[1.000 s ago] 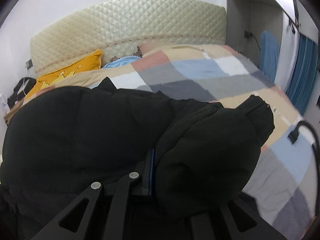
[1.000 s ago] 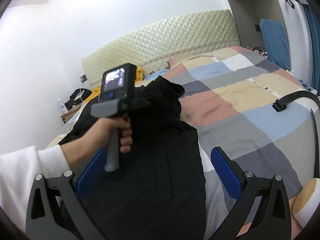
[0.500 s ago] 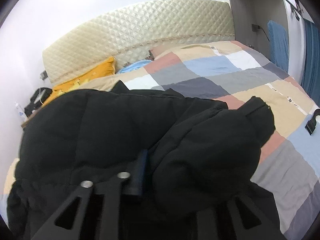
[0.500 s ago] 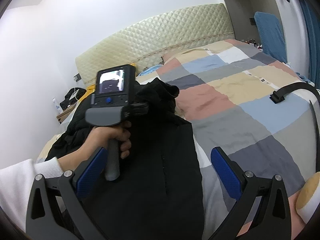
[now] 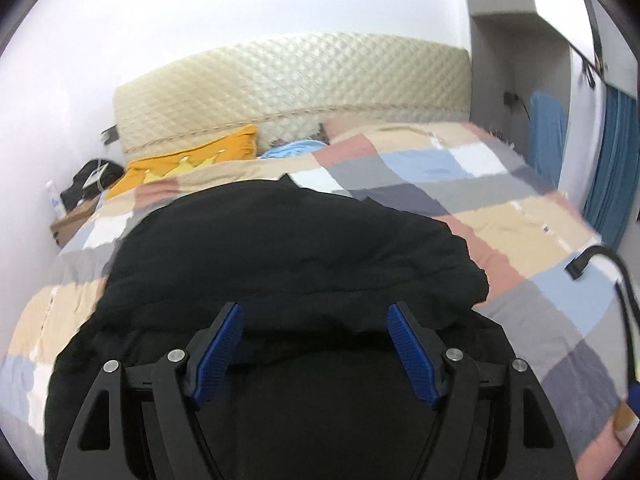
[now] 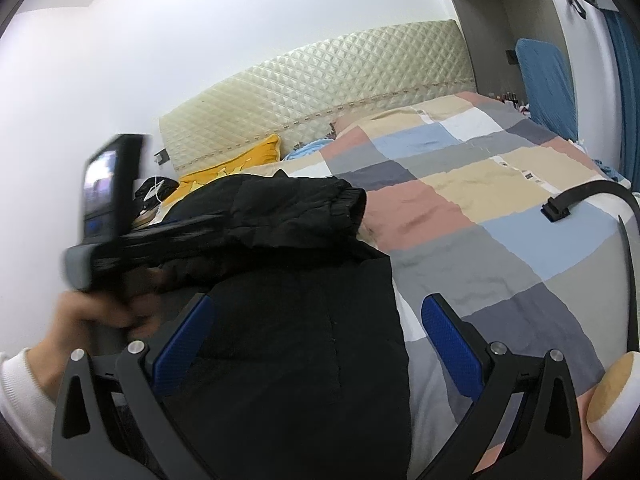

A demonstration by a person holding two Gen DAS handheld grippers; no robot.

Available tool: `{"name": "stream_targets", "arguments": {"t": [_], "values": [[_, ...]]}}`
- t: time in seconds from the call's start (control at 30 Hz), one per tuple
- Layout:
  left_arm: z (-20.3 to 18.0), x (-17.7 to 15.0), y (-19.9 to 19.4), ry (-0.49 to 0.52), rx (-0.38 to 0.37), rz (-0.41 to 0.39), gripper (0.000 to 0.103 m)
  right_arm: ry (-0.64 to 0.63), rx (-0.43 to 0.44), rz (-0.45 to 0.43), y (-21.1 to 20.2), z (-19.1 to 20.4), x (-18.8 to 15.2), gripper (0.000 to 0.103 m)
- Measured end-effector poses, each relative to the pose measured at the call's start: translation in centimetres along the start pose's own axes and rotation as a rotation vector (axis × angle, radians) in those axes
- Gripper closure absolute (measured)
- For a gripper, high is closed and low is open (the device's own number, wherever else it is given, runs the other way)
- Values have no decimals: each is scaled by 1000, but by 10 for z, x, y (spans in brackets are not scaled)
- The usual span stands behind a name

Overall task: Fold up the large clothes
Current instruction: 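Release the sleeve from the left tool and pull it back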

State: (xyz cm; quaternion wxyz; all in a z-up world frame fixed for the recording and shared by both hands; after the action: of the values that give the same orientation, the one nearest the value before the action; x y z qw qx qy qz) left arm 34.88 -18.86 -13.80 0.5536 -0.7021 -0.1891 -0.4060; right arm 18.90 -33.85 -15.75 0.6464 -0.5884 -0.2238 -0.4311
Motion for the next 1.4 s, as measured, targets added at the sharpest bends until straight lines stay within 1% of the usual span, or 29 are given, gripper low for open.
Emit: {"name": "stream_targets", "arguments": {"t": [0.13, 0.2, 0.27, 0.3, 0.43, 0.57, 0.7, 0.8, 0.9, 1.0, 1.1, 1.23, 1.33, 1.4], "values": [[28, -8, -47, -62, -29, -11, 29, -36, 13, -14, -5, 11, 2, 0], [38, -11, -69, -57, -26, -38, 29, -47, 23, -20, -8, 17, 3, 0], [46, -15, -87, -48, -9, -50, 29, -65, 26, -32, -12, 23, 4, 0], [51, -18, -96, -57, -12, -55, 29, -76, 25, -37, -14, 25, 4, 0], [68, -31, -121, -93, -16, -66, 29, -100, 27, -42, -19, 34, 3, 0], [90, -52, -140, -132, -21, -72, 29, -126, 28, -42, -24, 42, 1, 0], [107, -75, -151, -164, -21, -58, 29, -139, 37, -42, -31, 49, -2, 0], [115, -87, -160, -175, -7, -65, 29, -151, 49, -31, -34, 56, -6, 0], [121, -99, -168, -208, -41, -67, 29, -181, 42, -30, -35, 63, -9, 0], [127, -106, -172, -212, -24, -76, 29, -197, 39, -16, -34, 68, -13, 0], [133, -114, -170, -241, -39, -64, 29, -202, 24, -4, -32, 68, -15, 0], [132, -120, -169, -246, -51, -53, 29, -218, 4, 44, -25, 69, -20, 0], [132, -123, -168, -251, -58, -51, 29, -218, 17, 77, -22, 70, -23, 0], [134, -125, -167, -252, -57, -45, 29, -202, 24, 128, -17, 67, -25, 0]]}}
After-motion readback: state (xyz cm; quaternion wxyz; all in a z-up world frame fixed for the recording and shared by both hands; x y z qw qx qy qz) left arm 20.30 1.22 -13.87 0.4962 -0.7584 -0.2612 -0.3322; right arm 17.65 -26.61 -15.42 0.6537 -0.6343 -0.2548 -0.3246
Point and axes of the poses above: each gripper's, at about its wrist camera, not at the fingertips, and y roughly the way its jaws point, z to its left, x to its top, the point moved 8 cm from there along y, roughly the way its jaws point, and after that the axes turned 10 degrees about -x, right-handed, at the moved point
